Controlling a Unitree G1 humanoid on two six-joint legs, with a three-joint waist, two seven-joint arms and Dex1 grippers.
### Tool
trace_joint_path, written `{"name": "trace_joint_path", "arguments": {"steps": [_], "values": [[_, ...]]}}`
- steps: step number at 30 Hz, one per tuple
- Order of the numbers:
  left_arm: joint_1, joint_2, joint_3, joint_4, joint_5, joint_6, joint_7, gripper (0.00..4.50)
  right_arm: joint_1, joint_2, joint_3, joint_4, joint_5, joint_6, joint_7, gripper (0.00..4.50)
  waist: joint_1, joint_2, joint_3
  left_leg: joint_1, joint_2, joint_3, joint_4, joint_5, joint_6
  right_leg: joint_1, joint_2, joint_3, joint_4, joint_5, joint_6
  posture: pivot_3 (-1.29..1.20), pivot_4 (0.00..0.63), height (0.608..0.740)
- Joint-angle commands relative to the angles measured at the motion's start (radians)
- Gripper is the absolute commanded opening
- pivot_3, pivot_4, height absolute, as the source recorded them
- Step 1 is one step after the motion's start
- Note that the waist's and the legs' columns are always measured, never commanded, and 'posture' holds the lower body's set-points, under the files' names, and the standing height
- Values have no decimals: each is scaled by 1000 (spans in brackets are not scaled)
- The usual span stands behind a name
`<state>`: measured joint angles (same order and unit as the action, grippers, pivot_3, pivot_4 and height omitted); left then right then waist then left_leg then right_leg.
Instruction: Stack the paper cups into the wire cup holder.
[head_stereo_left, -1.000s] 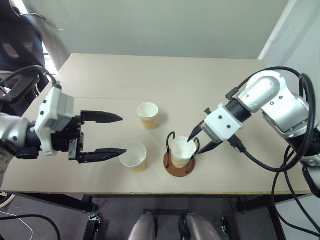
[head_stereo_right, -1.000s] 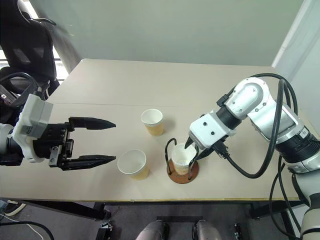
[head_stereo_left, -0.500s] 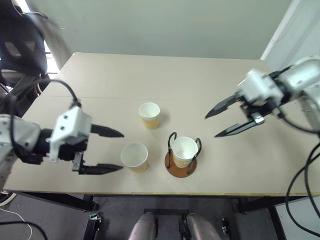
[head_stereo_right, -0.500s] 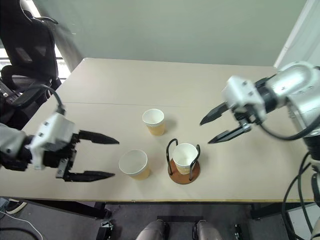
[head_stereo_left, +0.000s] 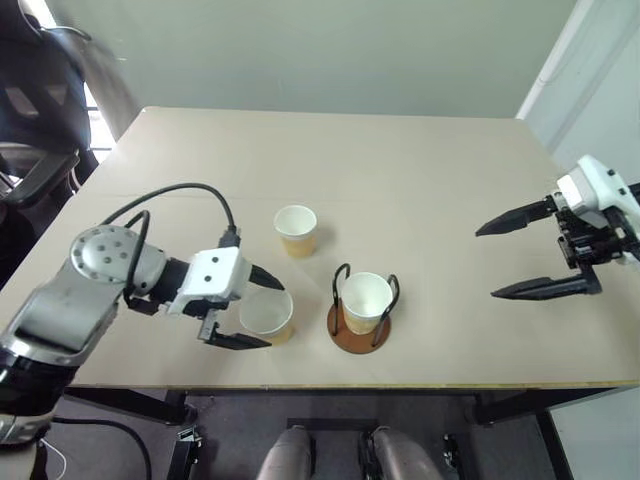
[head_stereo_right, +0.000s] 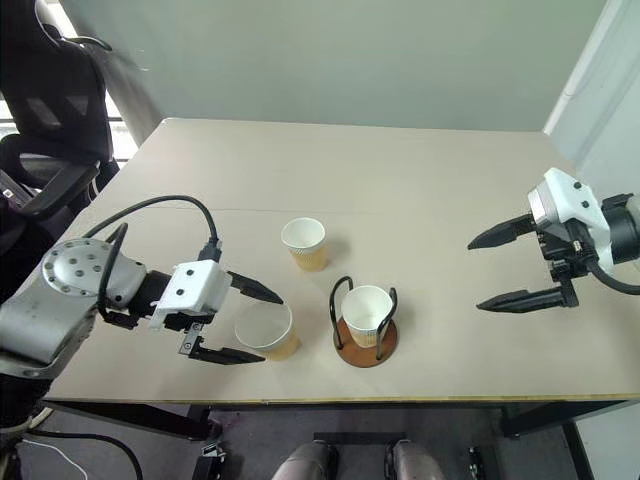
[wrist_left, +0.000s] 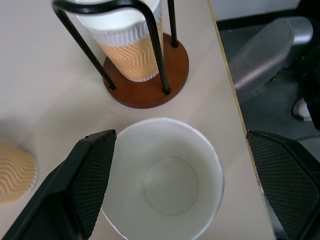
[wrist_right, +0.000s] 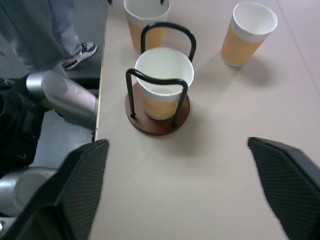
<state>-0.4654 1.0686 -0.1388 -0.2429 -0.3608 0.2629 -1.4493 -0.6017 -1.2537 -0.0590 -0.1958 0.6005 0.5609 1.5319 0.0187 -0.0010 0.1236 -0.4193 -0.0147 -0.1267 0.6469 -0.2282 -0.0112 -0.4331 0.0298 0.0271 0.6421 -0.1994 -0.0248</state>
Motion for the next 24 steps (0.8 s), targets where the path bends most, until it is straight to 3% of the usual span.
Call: {"name": "trace_joint_path", "arguments": {"steps": [1, 13, 21, 24], "values": [[-36, -22, -23, 44, 38, -62, -37, 4500, 28, -40, -121, -49, 32, 25, -22, 4448, 1, 0, 0, 0, 0, 0, 0, 0, 0, 0, 0, 0, 0, 0, 1, 0, 150, 740], [-133, -59, -51, 123, 51, -99, -144, 4500, 103, -70, -220, -118, 51, 65, -69, 4448, 3, 0, 0, -1, -1, 0, 1, -3, 4, 2, 0, 1, -1, -2, 8, 0, 150, 740], [-166, 45, -11, 69, -14, -40, -165, 4500, 110, -71, -183, -102, 16, 36, -88, 4448, 3, 0, 0, 0, -1, 0, 2, -4, 6, 3, 0, 2, -1, -3, 10, 0, 150, 740], [-176, 120, -3, 6, -103, 26, -165, 4500, 100, -66, -161, -95, 3, 26, -95, 4448, 2, 0, 0, 0, -1, 0, 2, -4, 7, 3, 0, 1, -2, -3, 10, 0, 150, 740]]}}
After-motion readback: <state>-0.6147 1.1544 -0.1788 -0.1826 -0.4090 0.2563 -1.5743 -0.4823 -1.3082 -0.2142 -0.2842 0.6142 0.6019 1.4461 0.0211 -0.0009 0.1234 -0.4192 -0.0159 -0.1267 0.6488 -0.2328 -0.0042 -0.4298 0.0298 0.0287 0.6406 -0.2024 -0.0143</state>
